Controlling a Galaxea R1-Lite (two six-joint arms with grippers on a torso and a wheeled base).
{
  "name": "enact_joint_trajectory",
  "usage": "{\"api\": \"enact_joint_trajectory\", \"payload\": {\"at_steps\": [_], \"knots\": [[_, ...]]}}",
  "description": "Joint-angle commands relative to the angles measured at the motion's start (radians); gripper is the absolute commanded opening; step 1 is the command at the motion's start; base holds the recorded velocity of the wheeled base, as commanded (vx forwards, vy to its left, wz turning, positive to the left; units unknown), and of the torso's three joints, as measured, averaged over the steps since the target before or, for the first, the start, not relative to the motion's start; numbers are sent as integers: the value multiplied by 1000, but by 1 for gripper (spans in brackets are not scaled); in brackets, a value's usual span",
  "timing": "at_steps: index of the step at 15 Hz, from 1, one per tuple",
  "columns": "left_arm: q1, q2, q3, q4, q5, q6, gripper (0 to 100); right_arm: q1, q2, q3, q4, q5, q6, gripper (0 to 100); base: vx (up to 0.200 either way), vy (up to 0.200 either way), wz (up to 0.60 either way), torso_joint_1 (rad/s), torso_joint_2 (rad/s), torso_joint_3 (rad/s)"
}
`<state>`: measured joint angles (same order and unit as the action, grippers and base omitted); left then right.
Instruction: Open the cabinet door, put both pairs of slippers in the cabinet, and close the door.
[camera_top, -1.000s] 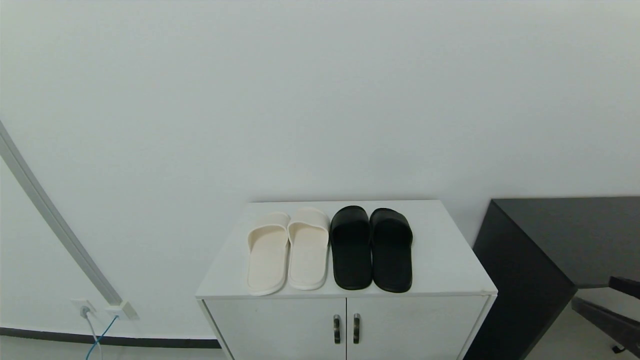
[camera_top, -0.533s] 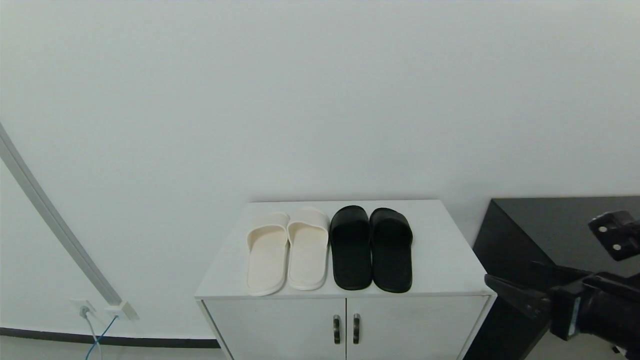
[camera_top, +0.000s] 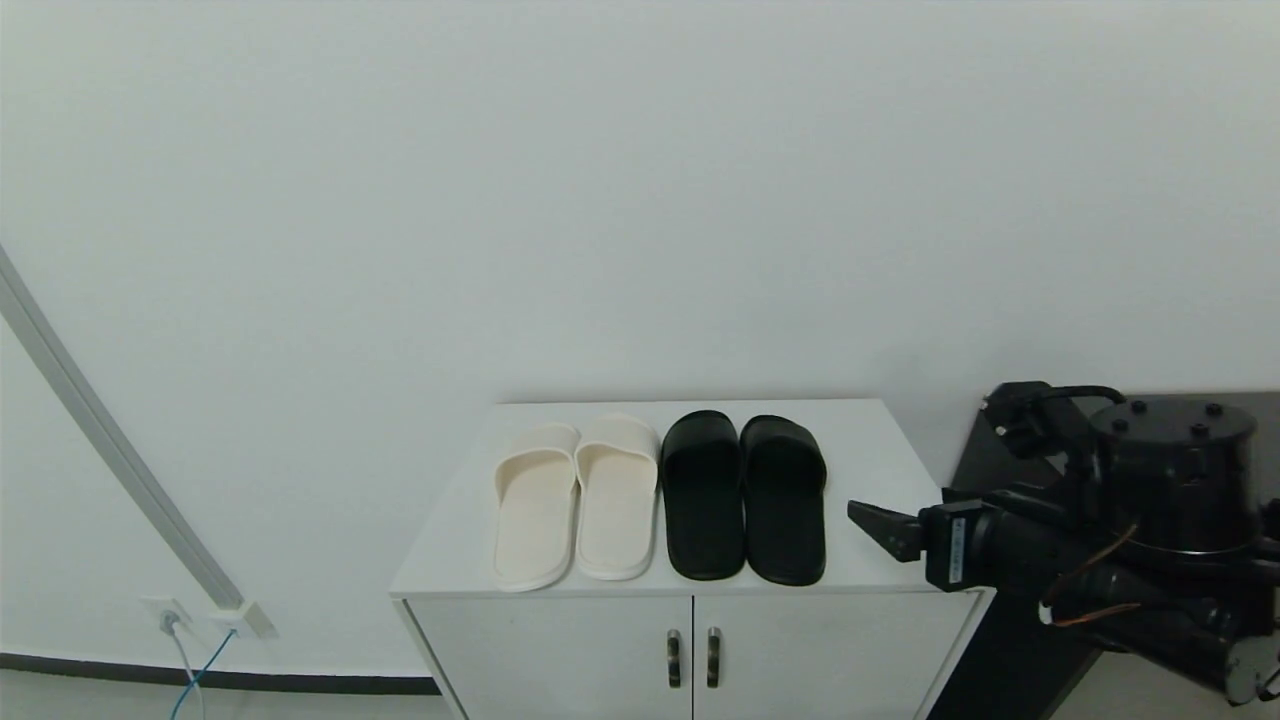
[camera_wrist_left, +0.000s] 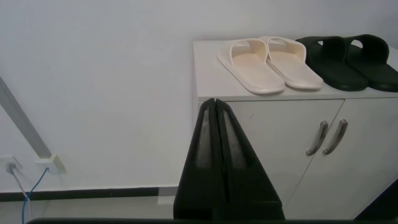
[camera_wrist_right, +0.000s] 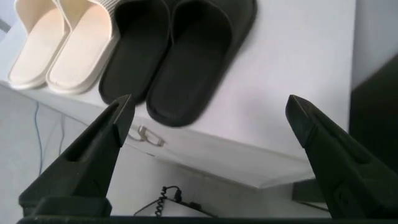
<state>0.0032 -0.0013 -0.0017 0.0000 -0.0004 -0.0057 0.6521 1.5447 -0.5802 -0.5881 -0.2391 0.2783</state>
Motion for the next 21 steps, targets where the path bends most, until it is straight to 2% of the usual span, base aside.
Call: {"api": "enact_joint_trajectory", "payload": {"at_steps": [1, 7, 10, 13, 18, 21], "knots": [[1, 1, 0, 0, 0, 0, 0, 61, 129, -82, 1, -55, 4, 100, 0, 0, 0, 0, 0, 0], [0, 1, 0, 0, 0, -2, 0, 159, 374, -339, 5, -278, 12, 100, 0, 0, 0, 0, 0, 0], [1, 1, 0, 0, 0, 0, 0, 176, 442, -429, 45, -315, 53, 100, 0, 0, 0, 0, 0, 0], [1, 1, 0, 0, -1, 0, 0, 172, 520, -544, 174, -338, 168, 100, 0, 0, 0, 0, 0, 0], [0, 1, 0, 0, -1, 0, 0, 136, 657, -668, 168, -413, 170, 100, 0, 0, 0, 0, 0, 0], [0, 1, 0, 0, -1, 0, 0, 130, 689, -687, 148, -430, 139, 100, 0, 0, 0, 0, 0, 0]]}}
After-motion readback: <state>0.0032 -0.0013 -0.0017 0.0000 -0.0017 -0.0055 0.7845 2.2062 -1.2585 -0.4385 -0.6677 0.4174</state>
